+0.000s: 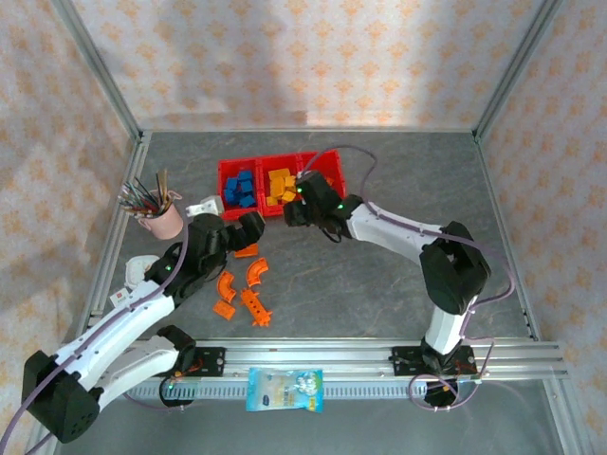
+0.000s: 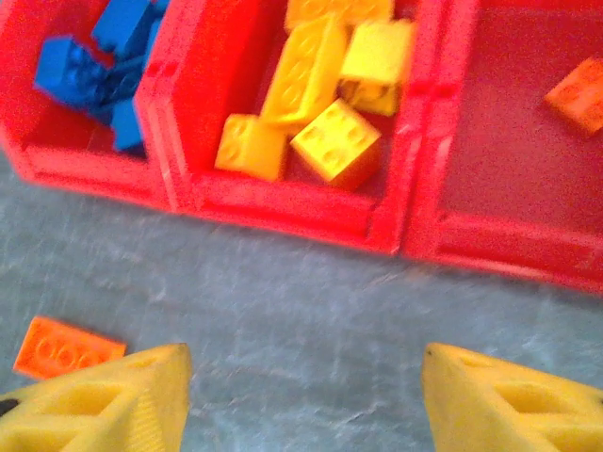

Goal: Sort the legos into containers by color
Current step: Pick up the lego from the middle-left of the table.

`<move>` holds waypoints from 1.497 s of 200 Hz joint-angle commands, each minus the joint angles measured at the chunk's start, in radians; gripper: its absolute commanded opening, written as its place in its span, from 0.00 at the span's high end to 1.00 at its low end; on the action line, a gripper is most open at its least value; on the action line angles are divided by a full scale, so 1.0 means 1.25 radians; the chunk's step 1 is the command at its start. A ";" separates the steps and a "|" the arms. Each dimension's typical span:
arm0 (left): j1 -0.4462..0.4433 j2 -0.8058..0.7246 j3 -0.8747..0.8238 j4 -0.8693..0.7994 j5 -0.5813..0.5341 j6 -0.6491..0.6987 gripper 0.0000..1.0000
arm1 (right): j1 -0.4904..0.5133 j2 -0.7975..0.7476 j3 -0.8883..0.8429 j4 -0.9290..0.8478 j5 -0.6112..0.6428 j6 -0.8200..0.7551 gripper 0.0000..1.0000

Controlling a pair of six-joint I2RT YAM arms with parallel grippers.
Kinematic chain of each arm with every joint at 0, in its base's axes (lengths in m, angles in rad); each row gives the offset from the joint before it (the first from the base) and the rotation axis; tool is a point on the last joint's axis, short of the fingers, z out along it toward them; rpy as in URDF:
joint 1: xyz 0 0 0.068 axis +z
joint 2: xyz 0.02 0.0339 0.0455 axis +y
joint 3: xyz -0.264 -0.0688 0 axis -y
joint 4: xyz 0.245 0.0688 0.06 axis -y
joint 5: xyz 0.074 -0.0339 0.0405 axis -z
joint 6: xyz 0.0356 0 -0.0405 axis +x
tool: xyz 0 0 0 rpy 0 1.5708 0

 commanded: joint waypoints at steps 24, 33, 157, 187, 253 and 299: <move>0.007 -0.085 -0.020 -0.141 -0.061 -0.050 0.01 | 0.076 0.058 0.017 0.054 -0.039 -0.086 0.31; 0.007 -0.100 -0.020 -0.164 -0.068 -0.057 0.01 | 0.088 0.080 0.033 0.048 -0.061 -0.114 0.31; 0.008 -0.227 -0.024 -0.329 -0.143 -0.122 0.01 | 0.158 0.338 0.267 -0.026 -0.096 -0.310 0.16; 0.007 -0.227 -0.026 -0.331 -0.145 -0.124 0.01 | 0.165 0.375 0.300 -0.049 -0.113 -0.333 0.15; 0.008 -0.214 -0.026 -0.324 -0.143 -0.122 0.01 | 0.165 0.430 0.354 -0.080 -0.097 -0.336 0.32; 0.008 -0.214 -0.029 -0.316 -0.142 -0.121 0.01 | 0.165 0.419 0.350 -0.084 -0.096 -0.340 0.55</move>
